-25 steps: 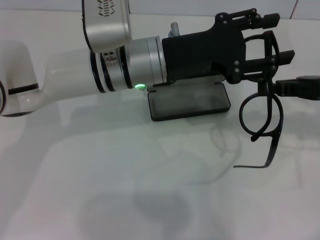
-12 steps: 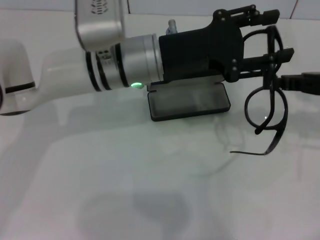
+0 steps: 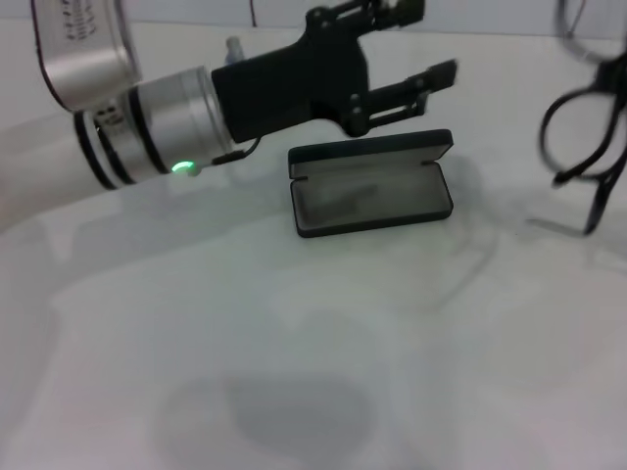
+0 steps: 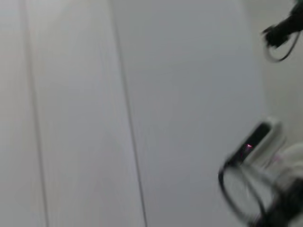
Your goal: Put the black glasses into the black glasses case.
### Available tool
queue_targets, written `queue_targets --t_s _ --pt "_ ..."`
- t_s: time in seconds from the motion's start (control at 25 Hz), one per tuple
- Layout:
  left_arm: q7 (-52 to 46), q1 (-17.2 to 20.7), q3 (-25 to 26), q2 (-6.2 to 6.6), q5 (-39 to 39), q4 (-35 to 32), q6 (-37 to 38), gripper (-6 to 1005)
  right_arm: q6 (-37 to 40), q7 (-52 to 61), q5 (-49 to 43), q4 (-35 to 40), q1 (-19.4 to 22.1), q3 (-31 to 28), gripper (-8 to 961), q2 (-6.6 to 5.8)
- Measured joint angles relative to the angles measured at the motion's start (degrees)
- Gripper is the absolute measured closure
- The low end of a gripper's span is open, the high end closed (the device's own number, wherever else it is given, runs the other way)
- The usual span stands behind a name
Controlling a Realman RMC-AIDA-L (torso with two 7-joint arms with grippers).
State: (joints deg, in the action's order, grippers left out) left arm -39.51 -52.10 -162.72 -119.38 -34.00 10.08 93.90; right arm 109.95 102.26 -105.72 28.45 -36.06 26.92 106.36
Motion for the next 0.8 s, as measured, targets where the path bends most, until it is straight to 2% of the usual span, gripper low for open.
queue_targets --t_s 0.16,0.4,0.44,0.48,0.6,0.8 --pt "-1.0 0.0 -0.2 0.09 5.7 0.3 -0.7 299 -0.5 -1.9 7.7 2.0 1.9 -0.9 861 0.73" --pt "-0.7 -2.9 -0.2 -0.31 17.0 -2.2 -0.4 299 -3.2 -5.1 13.2 2.1 0.7 -0.7 861 2.54" --pt "-0.7 -3.3 -0.2 -0.31 17.7 -3.2 -0.3 299 -4.5 -5.9 13.6 2.1 0.4 -0.7 861 3.05" --pt "-0.6 -3.8 -0.2 -0.30 18.4 -4.2 -0.2 299 -4.5 -5.9 13.6 2.1 0.4 -0.7 860 3.05" --pt "-0.1 -4.7 -0.2 -0.27 19.0 -5.7 0.6 299 -10.5 -9.5 14.0 2.1 -0.8 0.7 860 5.31" --pt "0.9 -4.9 0.3 -0.19 18.5 -6.0 3.0 299 -12.6 -11.9 13.9 1.4 -1.1 4.3 860 6.74"
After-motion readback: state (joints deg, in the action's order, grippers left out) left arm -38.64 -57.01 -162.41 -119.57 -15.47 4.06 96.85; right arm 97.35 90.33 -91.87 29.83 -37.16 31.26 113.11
